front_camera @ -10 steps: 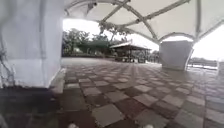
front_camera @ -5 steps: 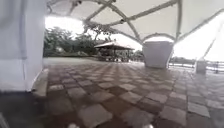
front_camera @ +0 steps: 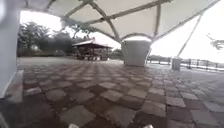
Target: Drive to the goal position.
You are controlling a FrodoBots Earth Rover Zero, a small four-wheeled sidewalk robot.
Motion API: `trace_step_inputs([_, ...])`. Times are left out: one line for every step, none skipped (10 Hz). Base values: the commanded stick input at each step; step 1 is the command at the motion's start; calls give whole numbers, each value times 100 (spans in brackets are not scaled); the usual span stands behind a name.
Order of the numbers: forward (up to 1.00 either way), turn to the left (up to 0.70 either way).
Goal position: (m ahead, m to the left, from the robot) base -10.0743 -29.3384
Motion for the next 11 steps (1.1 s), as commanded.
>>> trace_step_inputs([0,-70])
trace_step_inputs([0,-70])
trace_step_inputs([0,-70])
trace_step_inputs([0,-70])
trace_step_inputs([0,-70])
trace_step_inputs([0,-70])
trace_step_inputs([0,-70])
trace_step_inputs([0,-70])
trace_step_inputs([0,-70])
trace_step_inputs([0,-70])
trace_step_inputs([0,-70])
